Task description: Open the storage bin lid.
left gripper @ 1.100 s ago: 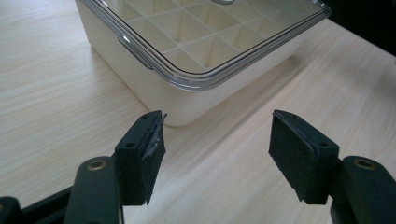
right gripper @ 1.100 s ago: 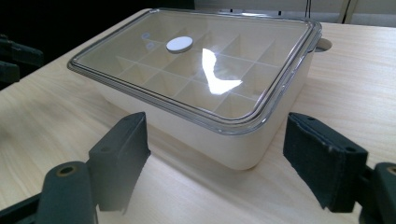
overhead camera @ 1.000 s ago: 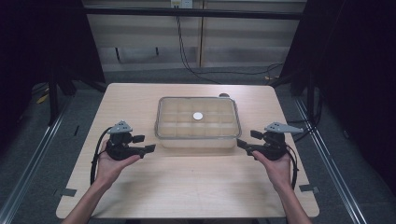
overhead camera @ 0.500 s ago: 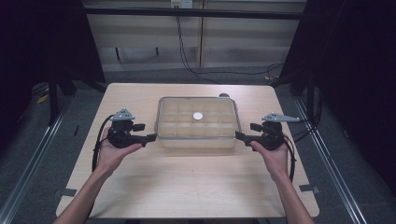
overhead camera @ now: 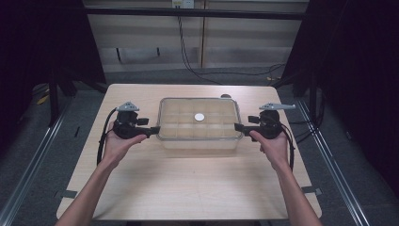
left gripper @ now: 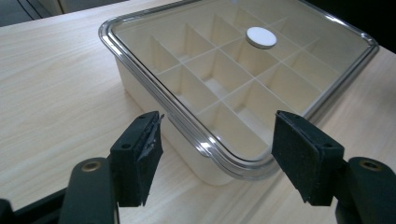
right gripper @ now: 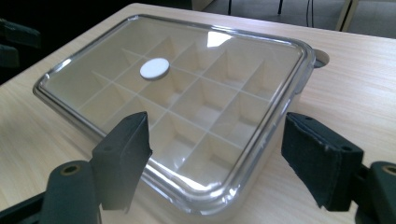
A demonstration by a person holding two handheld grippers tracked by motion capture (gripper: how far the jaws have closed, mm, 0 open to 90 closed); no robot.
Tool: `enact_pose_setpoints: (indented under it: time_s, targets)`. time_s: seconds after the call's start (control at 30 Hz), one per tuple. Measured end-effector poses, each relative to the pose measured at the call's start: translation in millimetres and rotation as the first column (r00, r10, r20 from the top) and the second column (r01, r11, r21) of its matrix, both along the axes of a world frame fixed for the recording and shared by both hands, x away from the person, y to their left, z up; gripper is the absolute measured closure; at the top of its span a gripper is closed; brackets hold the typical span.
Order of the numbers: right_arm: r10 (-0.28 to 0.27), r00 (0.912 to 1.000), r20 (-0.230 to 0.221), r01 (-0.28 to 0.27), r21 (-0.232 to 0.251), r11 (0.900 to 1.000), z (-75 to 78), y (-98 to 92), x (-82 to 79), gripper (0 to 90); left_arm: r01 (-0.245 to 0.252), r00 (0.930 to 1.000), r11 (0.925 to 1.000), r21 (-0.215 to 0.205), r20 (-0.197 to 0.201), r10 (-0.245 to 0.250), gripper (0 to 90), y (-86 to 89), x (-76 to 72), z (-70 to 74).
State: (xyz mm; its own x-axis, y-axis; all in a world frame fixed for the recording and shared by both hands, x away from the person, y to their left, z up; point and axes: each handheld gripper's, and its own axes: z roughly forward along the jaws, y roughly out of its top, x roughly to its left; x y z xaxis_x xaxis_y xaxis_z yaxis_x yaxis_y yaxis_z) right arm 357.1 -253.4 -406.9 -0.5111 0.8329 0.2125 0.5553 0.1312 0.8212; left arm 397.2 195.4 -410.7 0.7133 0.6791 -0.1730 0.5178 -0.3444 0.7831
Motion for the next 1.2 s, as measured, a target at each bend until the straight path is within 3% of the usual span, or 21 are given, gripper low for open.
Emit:
enact_pose_setpoints:
  time_s: [0.13, 0.2, 0.23, 0.27, 0.33, 0.43, 0.5, 0.6, 0.73, 0.77, 0.87, 0.9, 1.0, 1.1, 1.2]
  targets:
    - [0.002, 0.9999, -0.016, -0.002, -0.004, 1.000, 3.9, 2.2, 10.3, 26.0, -0.005, 1.0000, 0.9999, -0.009, -0.001, 0.005, 32.9, -1.4, 8.8, 3.0]
    - [0.002, 0.9990, -0.044, -0.003, -0.009, 1.000, 5.7, 4.1, 18.5, 24.0, -0.012, 0.9997, 0.9996, -0.026, -0.022, 0.011, 32.9, -4.1, 16.9, 0.6]
    - [-0.003, 0.9987, -0.051, 0.002, -0.011, 1.000, 5.2, 4.1, 21.2, 22.4, -0.013, 0.9996, 0.9998, -0.012, -0.025, 0.013, 33.0, -6.6, 19.2, -0.9]
    - [-0.010, 0.9983, -0.057, 0.009, -0.018, 1.000, 3.6, 4.0, 24.3, 20.3, -0.011, 0.9997, 0.9999, 0.009, -0.021, 0.012, 32.9, -9.4, 21.4, -2.7]
    - [-0.026, 0.9972, -0.069, 0.024, -0.032, 0.999, -1.9, 2.6, 30.2, 19.4, -0.002, 0.9994, 1.0000, 0.001, -0.035, 0.002, 32.7, -12.1, 25.6, -6.6]
    - [-0.033, 0.9951, -0.093, 0.032, -0.012, 0.999, -12.5, 0.2, 37.9, 17.4, -0.005, 0.9978, 0.9993, -0.037, -0.067, 0.002, 32.7, -12.5, 30.3, -12.7]
    - [-0.019, 0.9938, -0.109, 0.025, 0.048, 0.999, -15.9, 1.1, 39.5, 17.9, -0.016, 0.9973, 0.9989, -0.044, -0.072, 0.012, 32.6, -12.5, 31.0, -14.0]
    - [-0.026, 0.9960, -0.086, 0.026, -0.006, 1.000, -16.9, 7.8, 39.8, 18.5, -0.011, 0.9976, 0.9990, -0.044, -0.069, 0.008, 32.2, -14.3, 30.8, -14.3]
    - [-0.030, 0.9928, -0.116, 0.029, -0.009, 1.000, -24.0, 6.9, 44.8, 17.2, -0.010, 0.9968, 0.9992, -0.039, -0.080, 0.006, 30.1, -16.8, 30.8, -17.7]
    - [-0.026, 0.9925, -0.119, 0.026, -0.007, 1.000, -26.0, 7.1, 45.6, 16.5, -0.007, 0.9971, 0.9999, -0.012, -0.076, 0.006, 29.8, -19.2, 31.4, -20.6]
    - [-0.022, 0.9912, -0.130, 0.021, -0.011, 1.000, -29.4, 8.7, 47.0, 16.3, -0.003, 0.9967, 0.9999, -0.014, -0.081, 0.002, 28.4, -21.2, 32.3, -23.2]
    - [-0.020, 0.9902, -0.138, 0.019, -0.012, 1.000, -32.2, 9.5, 48.6, 16.3, 0.000, 0.9948, 0.9999, -0.016, -0.102, -0.002, 27.6, -24.8, 32.6, -25.1]
    - [-0.011, 0.9877, -0.156, 0.015, 0.029, 0.999, -34.9, 10.5, 50.4, 16.9, 0.001, 0.9956, 0.9998, 0.020, -0.093, 0.001, 25.5, -29.3, 31.8, -27.2]
    - [-0.017, 0.9878, -0.155, 0.016, -0.009, 1.000, -35.9, 14.8, 50.6, 14.5, -0.004, 0.9946, 1.0000, 0.008, -0.104, 0.005, 23.6, -28.8, 33.2, -29.7]
    - [-0.018, 0.9870, -0.160, 0.015, -0.017, 1.000, -36.6, 15.8, 51.6, 13.7, 0.003, 0.9940, 1.0000, 0.002, -0.109, -0.003, 23.7, -27.1, 36.2, -30.6]
